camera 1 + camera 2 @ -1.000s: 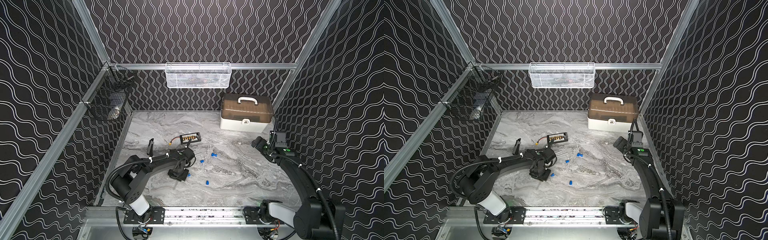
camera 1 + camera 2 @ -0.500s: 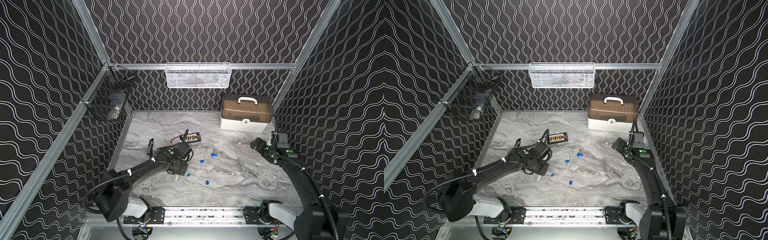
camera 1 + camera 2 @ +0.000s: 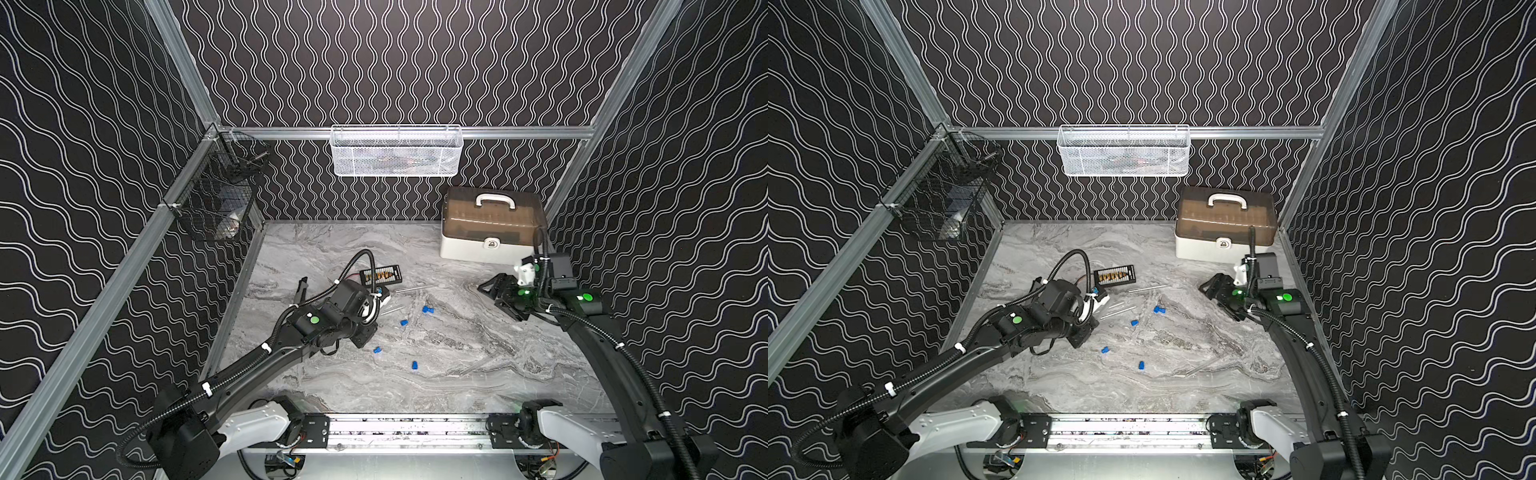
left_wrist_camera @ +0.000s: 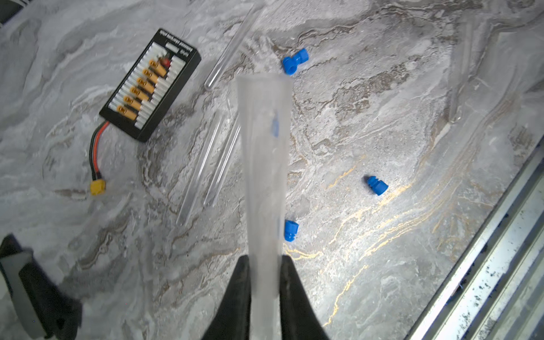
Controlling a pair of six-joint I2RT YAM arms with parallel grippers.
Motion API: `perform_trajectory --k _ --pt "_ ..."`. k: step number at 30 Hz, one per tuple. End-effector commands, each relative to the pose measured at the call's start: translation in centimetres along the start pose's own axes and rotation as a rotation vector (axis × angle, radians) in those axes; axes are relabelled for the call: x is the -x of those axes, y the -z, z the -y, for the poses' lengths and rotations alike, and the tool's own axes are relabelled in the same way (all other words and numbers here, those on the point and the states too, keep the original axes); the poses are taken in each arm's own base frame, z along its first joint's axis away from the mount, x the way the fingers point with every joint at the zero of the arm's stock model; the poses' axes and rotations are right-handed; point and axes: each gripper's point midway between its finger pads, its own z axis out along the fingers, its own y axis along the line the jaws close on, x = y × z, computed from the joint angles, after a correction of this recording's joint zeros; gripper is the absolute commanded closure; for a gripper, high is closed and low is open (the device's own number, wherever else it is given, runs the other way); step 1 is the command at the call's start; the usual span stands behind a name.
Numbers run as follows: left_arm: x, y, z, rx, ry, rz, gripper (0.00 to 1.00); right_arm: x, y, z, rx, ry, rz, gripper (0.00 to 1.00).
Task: Insert stoppers into test tubes
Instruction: Pick up the test tube at the center of the board.
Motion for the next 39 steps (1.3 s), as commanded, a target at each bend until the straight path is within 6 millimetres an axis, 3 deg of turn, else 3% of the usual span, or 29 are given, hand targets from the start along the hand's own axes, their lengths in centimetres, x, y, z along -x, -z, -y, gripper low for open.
perform_trajectory --k 1,9,15,26,35,39 --pt "2.2 0.0 1.2 -0.064 -0.158 0.099 1.00 -3.5 -0.1 -3.6 0.072 -0.002 -0.157 0.30" --pt "2.3 0.0 2.7 -0.128 -0.243 0.133 1.00 -7.5 -3.1 -10.6 0.182 0.116 -0.330 0.31" --pt "2.0 0.0 3.0 -0.141 -0.266 0.122 1.00 -10.3 -5.5 -13.3 0.197 0.198 -0.414 0.34" --pt "2.1 0.2 3.2 -0.145 -0.300 0.132 1.00 -13.0 -7.9 -13.2 0.120 0.269 -0.477 0.49" --pt "2.5 0.8 3.1 -0.125 -0.324 0.160 1.00 -13.2 -8.6 -13.0 0.090 0.297 -0.481 0.65" --pt "2.6 1.0 3.2 -0.122 -0.339 0.174 1.00 -13.3 -8.9 -13.1 0.088 0.304 -0.487 0.67"
